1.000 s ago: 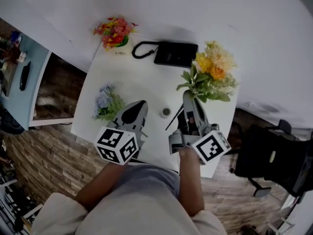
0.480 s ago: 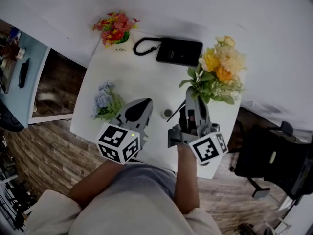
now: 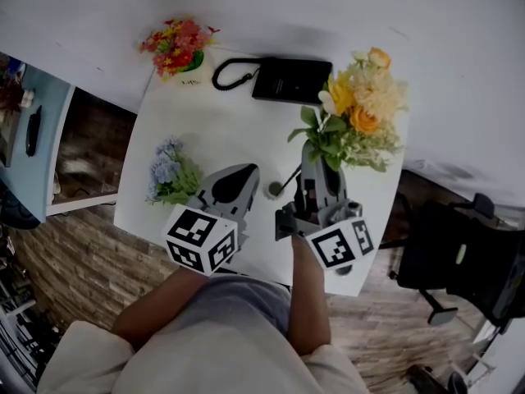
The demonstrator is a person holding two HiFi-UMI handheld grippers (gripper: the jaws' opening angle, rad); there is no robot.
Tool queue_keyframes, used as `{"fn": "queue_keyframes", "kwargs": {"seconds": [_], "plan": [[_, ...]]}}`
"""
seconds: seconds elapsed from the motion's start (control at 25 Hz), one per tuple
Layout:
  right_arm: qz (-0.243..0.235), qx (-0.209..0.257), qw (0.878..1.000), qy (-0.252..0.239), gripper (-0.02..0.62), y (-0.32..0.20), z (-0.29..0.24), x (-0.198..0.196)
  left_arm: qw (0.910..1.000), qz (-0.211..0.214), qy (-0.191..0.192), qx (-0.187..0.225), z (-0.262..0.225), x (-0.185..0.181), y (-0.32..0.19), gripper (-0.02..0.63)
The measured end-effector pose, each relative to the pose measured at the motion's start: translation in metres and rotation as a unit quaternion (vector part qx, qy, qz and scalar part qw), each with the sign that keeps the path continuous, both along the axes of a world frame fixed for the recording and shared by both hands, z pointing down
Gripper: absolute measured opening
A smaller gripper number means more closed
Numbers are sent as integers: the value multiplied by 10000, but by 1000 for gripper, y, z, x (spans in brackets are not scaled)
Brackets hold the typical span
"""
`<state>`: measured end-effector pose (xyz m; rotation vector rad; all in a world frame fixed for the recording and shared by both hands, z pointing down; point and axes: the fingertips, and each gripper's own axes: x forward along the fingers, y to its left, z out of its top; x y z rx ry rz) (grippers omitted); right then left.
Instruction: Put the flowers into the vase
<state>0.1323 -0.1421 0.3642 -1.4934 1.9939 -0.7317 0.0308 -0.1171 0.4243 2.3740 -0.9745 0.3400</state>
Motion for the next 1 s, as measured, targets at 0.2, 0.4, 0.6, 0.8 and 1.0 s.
{"fn": "queue_keyframes", "kwargs": {"seconds": [0.2,0.4,0.6,0.8,1.0], "plan": [[63,38,9997,215,52,0,6,-3,10000,28,-38,-32,3,-1,2,20],[13,-14,9994,335,52,2,12,-9,10000,-1,-45,-51,3,-5,2,20],[-48,-94,9988,488,52,5,18,-14,10000,-48,-12,-46,4,-9,4,20],[-113,-249,9976,630,52,7,23,-13,9999,-89,9,-59,3,-6,3,20],[-210,-390,9960,771,54,10,33,-17,9999,-118,22,-67,5,-4,5,20]]}}
